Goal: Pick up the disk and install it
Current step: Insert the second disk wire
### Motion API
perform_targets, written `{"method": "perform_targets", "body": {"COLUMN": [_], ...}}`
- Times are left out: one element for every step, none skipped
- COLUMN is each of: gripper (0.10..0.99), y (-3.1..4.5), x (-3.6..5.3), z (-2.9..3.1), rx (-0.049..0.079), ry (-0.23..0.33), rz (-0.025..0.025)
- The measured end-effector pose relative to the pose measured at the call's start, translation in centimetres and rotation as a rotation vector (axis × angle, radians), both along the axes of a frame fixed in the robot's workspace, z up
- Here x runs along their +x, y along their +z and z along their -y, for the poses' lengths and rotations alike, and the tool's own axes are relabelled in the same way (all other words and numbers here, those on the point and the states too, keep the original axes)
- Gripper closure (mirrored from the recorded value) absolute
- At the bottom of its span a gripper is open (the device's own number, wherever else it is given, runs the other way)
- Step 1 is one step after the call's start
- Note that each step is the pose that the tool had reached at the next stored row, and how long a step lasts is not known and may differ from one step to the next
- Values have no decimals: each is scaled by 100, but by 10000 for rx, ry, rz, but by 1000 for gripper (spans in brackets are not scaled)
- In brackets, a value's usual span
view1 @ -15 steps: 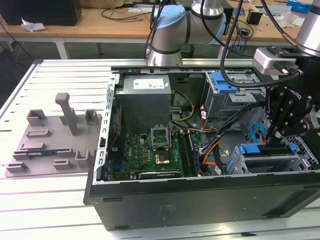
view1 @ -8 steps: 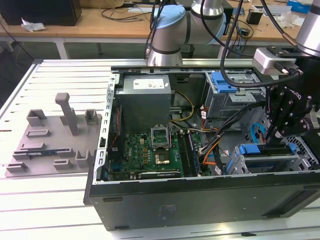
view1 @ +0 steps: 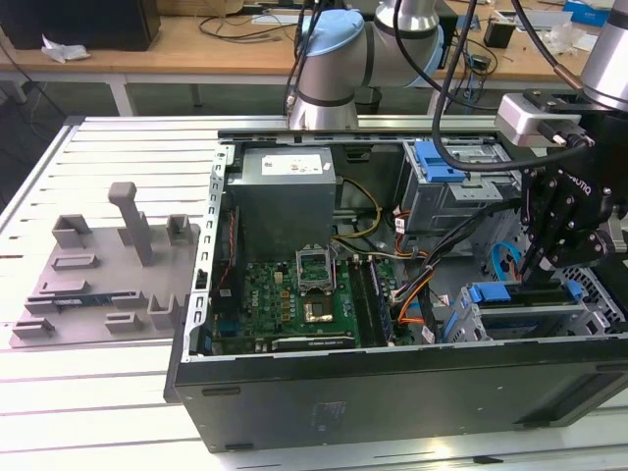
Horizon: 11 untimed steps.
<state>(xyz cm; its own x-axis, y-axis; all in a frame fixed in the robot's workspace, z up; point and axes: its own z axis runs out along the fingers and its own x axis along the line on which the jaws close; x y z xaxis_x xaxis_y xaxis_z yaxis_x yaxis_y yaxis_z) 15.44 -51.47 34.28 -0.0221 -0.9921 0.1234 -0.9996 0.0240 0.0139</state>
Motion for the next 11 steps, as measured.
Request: {"method": "perform_targets", "body": {"gripper": [925, 925, 925, 925, 925, 925, 925, 925, 925, 925, 925], "y": [0, 1, 2, 2, 3, 4, 4, 4, 3, 3, 3], "x": [0, 0, 0, 0, 0, 0, 0, 1, 1, 1, 0], "z": [0, 0, 0, 0, 1, 3, 8, 13, 17, 21, 22], "rx": [2, 2, 2, 1, 0, -2, -2, 0, 0, 1, 0], "ry": [0, 0, 0, 0, 0, 0, 0, 0, 1, 1, 1], "rz": [0, 0, 0, 0, 1, 1, 0, 0, 0, 0, 0]}}
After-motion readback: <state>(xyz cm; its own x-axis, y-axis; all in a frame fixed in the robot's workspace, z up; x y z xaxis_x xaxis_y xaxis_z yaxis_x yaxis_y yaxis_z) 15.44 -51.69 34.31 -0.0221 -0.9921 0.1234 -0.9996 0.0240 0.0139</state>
